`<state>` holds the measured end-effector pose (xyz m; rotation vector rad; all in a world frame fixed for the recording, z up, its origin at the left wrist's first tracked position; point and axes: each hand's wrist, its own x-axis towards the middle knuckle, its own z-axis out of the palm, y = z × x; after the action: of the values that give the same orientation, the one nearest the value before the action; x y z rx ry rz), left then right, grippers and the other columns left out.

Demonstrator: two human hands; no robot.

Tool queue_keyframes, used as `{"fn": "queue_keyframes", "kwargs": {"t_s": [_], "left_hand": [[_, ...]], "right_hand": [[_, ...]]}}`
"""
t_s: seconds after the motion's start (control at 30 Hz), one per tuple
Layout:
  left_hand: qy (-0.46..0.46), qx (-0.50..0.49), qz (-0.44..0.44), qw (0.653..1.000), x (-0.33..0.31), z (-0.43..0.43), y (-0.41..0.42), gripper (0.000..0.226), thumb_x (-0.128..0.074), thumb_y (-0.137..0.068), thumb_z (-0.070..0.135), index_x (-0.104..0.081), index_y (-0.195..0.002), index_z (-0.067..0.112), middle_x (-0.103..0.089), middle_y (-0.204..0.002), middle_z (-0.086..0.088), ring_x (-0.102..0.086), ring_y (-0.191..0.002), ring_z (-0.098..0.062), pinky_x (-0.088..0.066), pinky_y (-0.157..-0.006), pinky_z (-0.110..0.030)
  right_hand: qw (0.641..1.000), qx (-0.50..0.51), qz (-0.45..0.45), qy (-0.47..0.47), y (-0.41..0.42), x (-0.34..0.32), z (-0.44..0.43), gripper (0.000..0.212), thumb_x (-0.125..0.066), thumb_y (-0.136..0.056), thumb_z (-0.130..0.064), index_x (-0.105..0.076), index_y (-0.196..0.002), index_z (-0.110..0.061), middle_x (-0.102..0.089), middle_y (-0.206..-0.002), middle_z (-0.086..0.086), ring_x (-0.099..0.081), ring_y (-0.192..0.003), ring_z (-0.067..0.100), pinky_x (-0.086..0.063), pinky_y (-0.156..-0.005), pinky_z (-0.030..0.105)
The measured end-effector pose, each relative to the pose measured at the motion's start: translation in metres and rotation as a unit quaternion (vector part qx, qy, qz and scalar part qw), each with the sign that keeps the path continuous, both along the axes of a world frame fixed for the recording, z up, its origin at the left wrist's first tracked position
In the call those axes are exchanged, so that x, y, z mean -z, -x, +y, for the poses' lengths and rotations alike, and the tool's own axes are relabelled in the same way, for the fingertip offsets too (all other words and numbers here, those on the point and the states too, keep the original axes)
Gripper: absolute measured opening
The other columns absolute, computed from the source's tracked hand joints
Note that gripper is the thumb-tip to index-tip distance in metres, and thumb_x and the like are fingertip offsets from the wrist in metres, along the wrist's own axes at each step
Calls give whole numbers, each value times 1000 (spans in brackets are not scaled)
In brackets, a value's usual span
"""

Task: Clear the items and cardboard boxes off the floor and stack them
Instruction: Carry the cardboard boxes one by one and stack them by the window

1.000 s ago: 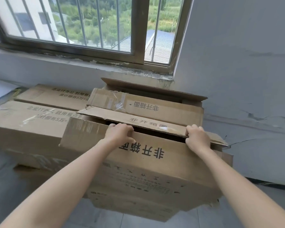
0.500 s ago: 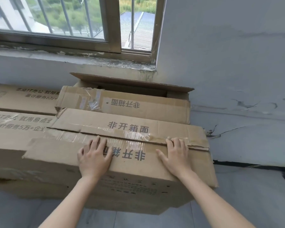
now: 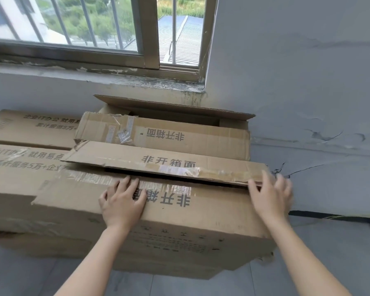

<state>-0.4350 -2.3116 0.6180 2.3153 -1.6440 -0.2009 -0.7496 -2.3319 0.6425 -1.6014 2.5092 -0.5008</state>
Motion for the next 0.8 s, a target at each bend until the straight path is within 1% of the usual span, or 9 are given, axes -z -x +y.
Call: {"fn": "queue_keyframes", "kwargs": {"t_s": [0.07, 0.1, 0.13, 0.27, 0.43, 0.63, 0.67, 0.73, 0.8], "left_hand": [[0, -2, -1, 1000, 1, 1, 0, 45, -43, -92, 49, -47, -135, 37, -33, -151, 12, -23, -140, -15, -16, -109, -38], [-1, -4, -3, 1000, 1, 2, -1, 44, -43, -92, 49, -47, -134, 37, -33, -150, 12, -24, -139, -16, -17, -108, -38], [0, -9, -5, 1000, 2, 2, -4, 44, -43, -92, 49, -47, -134, 38, -33, -150, 13, -25, -139, -16, -17, -108, -39], [14, -53, -2, 999, 0, -6, -25, 42, -43, -93, 47, -49, -133, 36, -35, -149, 13, -27, -138, -18, -17, -108, -41], [6, -59, -2, 998, 0, -16, -21, 43, -43, -93, 44, -48, -135, 33, -36, -149, 11, -27, -137, -19, -20, -106, -41], [24, -51, -3, 998, 1, -16, -23, 43, -45, -93, 41, -48, -135, 32, -37, -148, 11, -28, -136, -19, -21, -106, -40], [29, -52, -2, 998, 4, -16, -24, 42, -47, -93, 40, -49, -134, 30, -39, -148, 10, -28, -136, -19, -21, -106, -40], [50, -52, 10, 997, 6, -15, -23, 41, -48, -92, 37, -55, -131, 25, -44, -144, 6, -32, -135, -21, -23, -105, -42], [77, -44, 27, 996, 6, -11, -23, 47, -44, -85, 40, -64, -121, 18, -55, -135, -1, -42, -128, -27, -29, -101, -45]], "right_hand": [[983, 103, -141, -50, 17, -4, -4, 57, -38, -95, -47, -33, -142, -15, -30, -147, 19, -27, -134, 38, -25, -107, 48], [969, 116, -209, -66, 18, -2, -7, 60, -37, -95, -48, -30, -142, -11, -35, -144, 18, -34, -130, 38, -30, -104, 46], [963, 112, -231, -78, 14, 2, -12, 63, -37, -95, -49, -29, -142, -9, -40, -142, 17, -39, -127, 37, -33, -101, 44], [965, 85, -236, -72, -11, 9, -34, 68, -40, -91, -56, -29, -140, -11, -48, -135, 13, -48, -119, 36, -40, -94, 42], [962, 104, -245, -54, -11, 19, -52, 64, -47, -87, -56, -38, -131, -10, -56, -122, 12, -54, -108, 34, -45, -90, 43], [965, 114, -235, -36, -8, 24, -56, 61, -47, -87, -55, -41, -125, -7, -57, -113, 14, -55, -101, 34, -41, -78, 39], [964, 117, -235, -32, -8, 26, -56, 62, -48, -87, -55, -41, -125, -7, -57, -113, 14, -55, -102, 34, -41, -79, 38], [963, 126, -238, -14, -7, 30, -56, 63, -50, -85, -55, -41, -123, -6, -58, -114, 15, -54, -106, 36, -41, -91, 43], [965, 136, -225, 7, -8, 29, -55, 62, -51, -84, -56, -43, -122, -8, -57, -119, 16, -51, -111, 36, -34, -100, 47]]}}
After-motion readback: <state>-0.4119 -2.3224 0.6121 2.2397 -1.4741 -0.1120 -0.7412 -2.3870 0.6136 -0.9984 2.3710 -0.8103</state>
